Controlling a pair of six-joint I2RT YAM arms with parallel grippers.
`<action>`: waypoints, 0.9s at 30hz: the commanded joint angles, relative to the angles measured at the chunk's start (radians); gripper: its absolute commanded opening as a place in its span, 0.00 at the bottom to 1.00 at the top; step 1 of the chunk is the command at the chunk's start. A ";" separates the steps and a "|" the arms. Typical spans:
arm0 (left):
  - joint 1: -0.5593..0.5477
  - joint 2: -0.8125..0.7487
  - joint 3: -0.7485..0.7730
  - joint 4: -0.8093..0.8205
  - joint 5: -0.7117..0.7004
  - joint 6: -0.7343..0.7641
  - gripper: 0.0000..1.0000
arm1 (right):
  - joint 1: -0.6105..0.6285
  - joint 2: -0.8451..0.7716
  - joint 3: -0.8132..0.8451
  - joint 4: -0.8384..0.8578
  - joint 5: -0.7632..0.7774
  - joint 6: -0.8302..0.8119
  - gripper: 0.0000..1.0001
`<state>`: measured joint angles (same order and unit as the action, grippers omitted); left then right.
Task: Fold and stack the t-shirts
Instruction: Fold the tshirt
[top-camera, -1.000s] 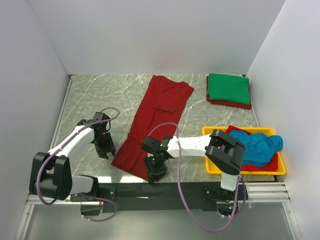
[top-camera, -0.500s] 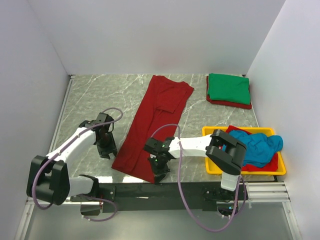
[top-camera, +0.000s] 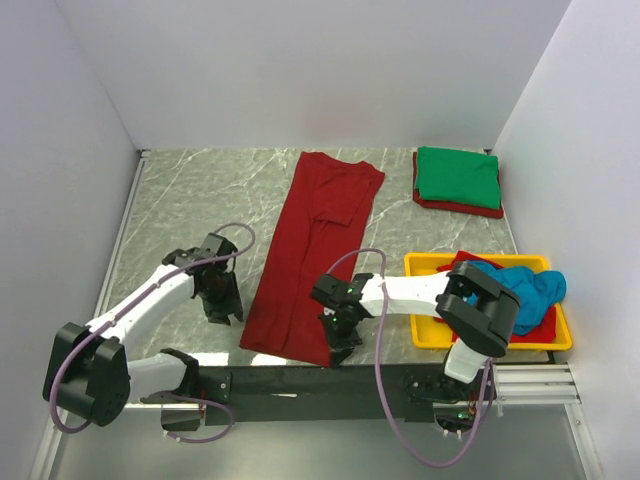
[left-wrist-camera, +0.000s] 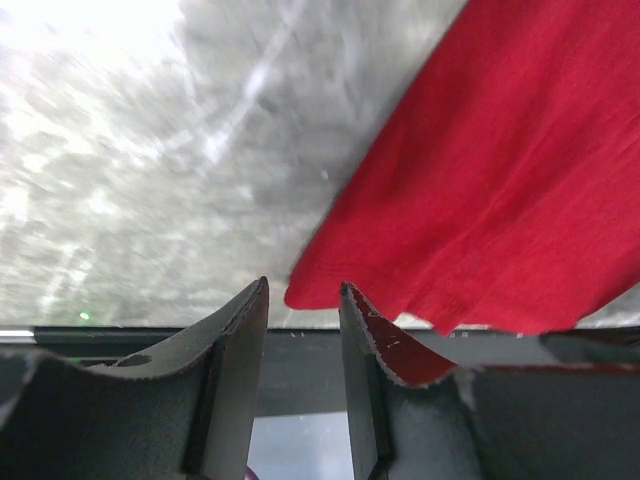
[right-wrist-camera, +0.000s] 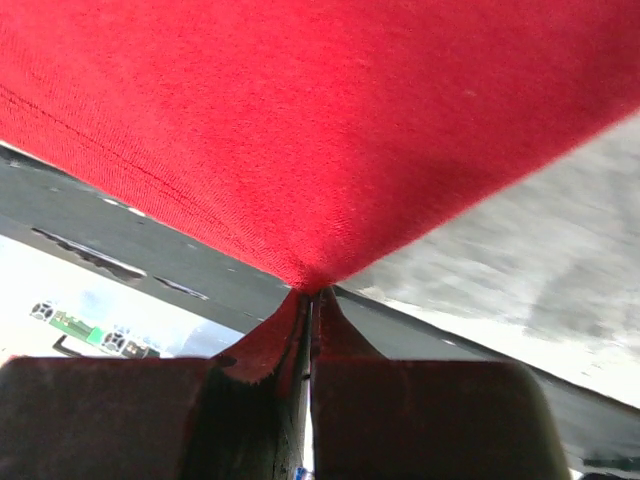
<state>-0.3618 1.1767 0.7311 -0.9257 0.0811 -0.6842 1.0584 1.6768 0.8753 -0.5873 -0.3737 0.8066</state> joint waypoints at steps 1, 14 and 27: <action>-0.051 -0.019 -0.027 -0.004 0.052 -0.050 0.40 | -0.034 -0.058 -0.048 -0.057 0.059 -0.024 0.00; -0.150 0.018 -0.121 0.093 0.158 -0.112 0.42 | -0.069 -0.092 -0.081 -0.065 0.067 -0.040 0.00; -0.161 0.072 -0.144 0.137 0.140 -0.113 0.41 | -0.071 -0.103 -0.098 -0.043 0.058 -0.023 0.00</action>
<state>-0.5167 1.2392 0.5922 -0.8093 0.2188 -0.7841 0.9958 1.5993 0.7967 -0.6117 -0.3580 0.7879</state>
